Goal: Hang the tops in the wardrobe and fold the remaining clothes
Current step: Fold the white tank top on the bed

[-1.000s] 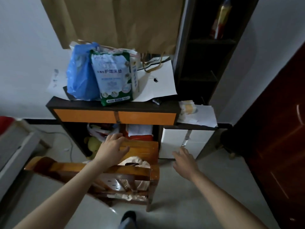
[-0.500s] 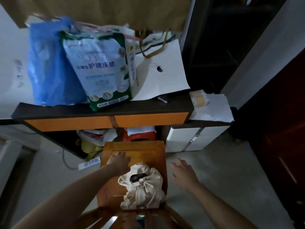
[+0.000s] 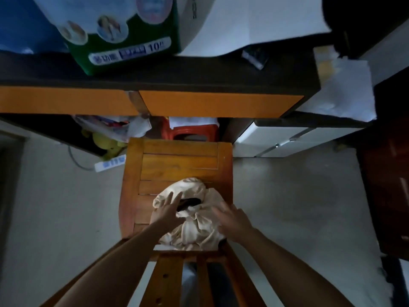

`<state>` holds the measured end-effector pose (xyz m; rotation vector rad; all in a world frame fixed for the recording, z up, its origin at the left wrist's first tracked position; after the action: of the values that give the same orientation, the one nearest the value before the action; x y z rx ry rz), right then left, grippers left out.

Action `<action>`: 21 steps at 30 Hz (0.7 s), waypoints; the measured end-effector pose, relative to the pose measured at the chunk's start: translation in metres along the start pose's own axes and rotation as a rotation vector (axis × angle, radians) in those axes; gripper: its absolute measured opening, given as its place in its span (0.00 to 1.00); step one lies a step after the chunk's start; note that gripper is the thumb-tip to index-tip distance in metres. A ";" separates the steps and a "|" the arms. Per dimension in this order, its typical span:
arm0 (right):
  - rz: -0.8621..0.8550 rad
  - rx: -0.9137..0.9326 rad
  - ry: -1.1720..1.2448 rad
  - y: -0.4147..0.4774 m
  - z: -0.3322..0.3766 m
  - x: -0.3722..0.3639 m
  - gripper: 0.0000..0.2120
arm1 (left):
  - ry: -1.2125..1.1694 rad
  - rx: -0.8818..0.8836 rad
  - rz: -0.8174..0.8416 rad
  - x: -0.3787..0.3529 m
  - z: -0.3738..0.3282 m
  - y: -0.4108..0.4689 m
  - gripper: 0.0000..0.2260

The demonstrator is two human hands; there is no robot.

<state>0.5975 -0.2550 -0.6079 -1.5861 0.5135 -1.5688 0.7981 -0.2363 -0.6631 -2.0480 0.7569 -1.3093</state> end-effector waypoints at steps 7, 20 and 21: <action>0.263 -0.047 0.471 0.038 -0.002 -0.038 0.35 | -0.252 0.112 -0.059 -0.033 -0.004 0.013 0.20; -0.280 -0.071 0.404 -0.031 0.020 0.056 0.06 | 0.003 -0.011 -0.010 0.091 -0.020 -0.051 0.15; -0.302 -0.037 0.392 -0.037 0.024 0.067 0.06 | 0.014 -0.015 -0.042 0.105 -0.019 -0.062 0.14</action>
<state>0.6205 -0.2791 -0.5346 -1.4346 0.5298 -2.1318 0.8272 -0.2745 -0.5496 -2.0788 0.7355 -1.3469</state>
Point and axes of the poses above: each hand's wrist, its own y-axis towards the middle knuckle, its own x-axis out of the back of the hand, z = x × y, the point moved 2 cm from there along y, towards the middle knuckle, and after that the axes turned 6 degrees about -x, right-handed, at the moved point
